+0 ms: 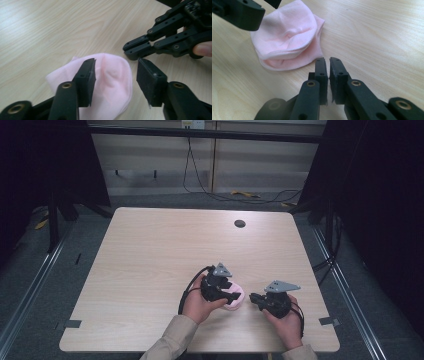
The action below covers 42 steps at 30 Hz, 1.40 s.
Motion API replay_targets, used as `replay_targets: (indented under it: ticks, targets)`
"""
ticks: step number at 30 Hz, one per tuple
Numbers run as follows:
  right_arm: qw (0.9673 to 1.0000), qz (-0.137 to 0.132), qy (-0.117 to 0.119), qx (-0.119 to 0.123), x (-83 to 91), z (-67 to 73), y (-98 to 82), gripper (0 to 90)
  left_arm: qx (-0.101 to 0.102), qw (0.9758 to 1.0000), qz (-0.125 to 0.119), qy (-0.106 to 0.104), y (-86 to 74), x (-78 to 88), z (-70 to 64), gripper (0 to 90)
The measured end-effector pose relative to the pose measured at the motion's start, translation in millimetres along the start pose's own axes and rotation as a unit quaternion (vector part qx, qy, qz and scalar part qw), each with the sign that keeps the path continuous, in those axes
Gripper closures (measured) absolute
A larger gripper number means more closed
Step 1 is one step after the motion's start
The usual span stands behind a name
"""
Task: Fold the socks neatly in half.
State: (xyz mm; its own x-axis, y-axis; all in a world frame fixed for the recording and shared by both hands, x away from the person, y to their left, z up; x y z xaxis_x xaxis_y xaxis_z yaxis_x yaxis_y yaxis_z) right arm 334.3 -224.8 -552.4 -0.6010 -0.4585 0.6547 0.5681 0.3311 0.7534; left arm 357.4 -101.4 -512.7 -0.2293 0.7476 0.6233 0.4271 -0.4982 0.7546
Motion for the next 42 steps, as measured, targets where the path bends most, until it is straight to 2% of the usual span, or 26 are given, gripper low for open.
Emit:
replay_targets:
  ticks: [2, 5, 8, 9, 14, 18, 22, 25, 27, 29, 31, 33, 36, 37, 39, 42]
  targets:
    - [1.0000, -0.001, -0.001, -0.002, 0.4, -0.6, -0.6, 85.0, -0.004, 1.0000, 0.004, 0.003, -2.3, -1.3, 2.1, 61.7]
    - [1.0000, -0.002, 0.000, -0.001, 0.7, -1.7, -1.2, 84.9, -0.005, 0.9999, 0.008, 0.010, -5.8, -6.5, 6.1, 71.0]
    - [1.0000, -0.003, -0.001, -0.002, 1.4, -2.0, -1.0, 84.9, -0.016, 0.9994, 0.016, 0.026, -11.1, -13.3, 9.7, 75.3]
    - [1.0000, -0.003, -0.001, -0.002, 1.6, -1.7, -1.1, 84.9, -0.012, 0.9993, 0.015, 0.032, -13.2, -15.8, 11.3, 76.1]
    - [1.0000, -0.003, 0.001, -0.001, 2.0, -1.0, -1.6, 84.7, -0.015, 0.9990, 0.024, 0.036, -20.3, -25.0, 10.1, 76.4]
    - [1.0000, -0.003, 0.002, -0.003, 1.9, -1.4, -2.0, 84.5, -0.025, 0.9981, 0.034, 0.045, -25.2, -32.0, 9.0, 72.7]
    - [1.0000, -0.003, 0.001, -0.002, 2.4, -1.3, -1.9, 84.4, -0.032, 0.9980, 0.028, 0.047, -26.7, -33.2, 8.0, 69.3]
    - [1.0000, -0.003, 0.001, -0.001, 2.6, -0.4, -1.9, 84.3, -0.036, 0.9977, 0.026, 0.050, -26.7, -33.8, 4.4, 62.7]
    - [1.0000, -0.004, 0.002, 0.000, 2.6, 0.4, -1.2, 84.2, -0.022, 0.9988, 0.026, 0.036, -26.3, -35.1, -0.2, 53.0]
    - [1.0000, -0.005, 0.002, 0.000, 2.6, 0.9, -1.0, 84.2, -0.027, 0.9988, 0.030, 0.030, -26.1, -34.8, -2.7, 45.0]
    - [1.0000, -0.005, 0.002, 0.000, 2.6, 1.1, -1.0, 84.1, -0.021, 0.9990, 0.030, 0.025, -24.0, -31.0, -3.8, 44.7]
    - [1.0000, -0.008, 0.000, -0.001, 3.2, 0.2, -0.2, 84.0, -0.011, 0.9995, 0.016, 0.023, -18.5, -24.9, -3.4, 45.0]
    - [1.0000, -0.009, 0.001, -0.002, 4.0, -0.7, 0.1, 83.9, -0.014, 0.9993, -0.004, 0.033, -8.9, -15.3, 1.5, 55.3]
    - [1.0000, -0.009, 0.000, -0.002, 4.1, -0.8, 0.1, 83.9, -0.018, 0.9990, -0.002, 0.041, -7.6, -13.6, 3.5, 61.4]
    - [1.0000, -0.009, 0.001, -0.002, 4.5, -0.3, 0.3, 83.9, -0.022, 0.9988, 0.006, 0.043, -8.3, -15.1, 5.2, 72.7]
    - [0.9999, -0.010, 0.002, -0.001, 4.6, 0.1, 0.5, 83.8, -0.025, 0.9984, 0.025, 0.044, -15.6, -27.8, 2.7, 75.6]
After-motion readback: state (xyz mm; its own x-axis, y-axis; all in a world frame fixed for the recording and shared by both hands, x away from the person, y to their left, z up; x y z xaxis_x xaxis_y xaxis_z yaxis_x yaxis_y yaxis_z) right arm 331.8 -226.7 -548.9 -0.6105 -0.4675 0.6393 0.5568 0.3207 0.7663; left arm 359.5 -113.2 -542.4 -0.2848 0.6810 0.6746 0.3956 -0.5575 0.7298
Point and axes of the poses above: each handheld gripper's, and its own axes: x roughly backward along the jaws, y roughly out of its top, z roughly to its left, the point moved 9 cm from there along -x, roughly forward along the jaws
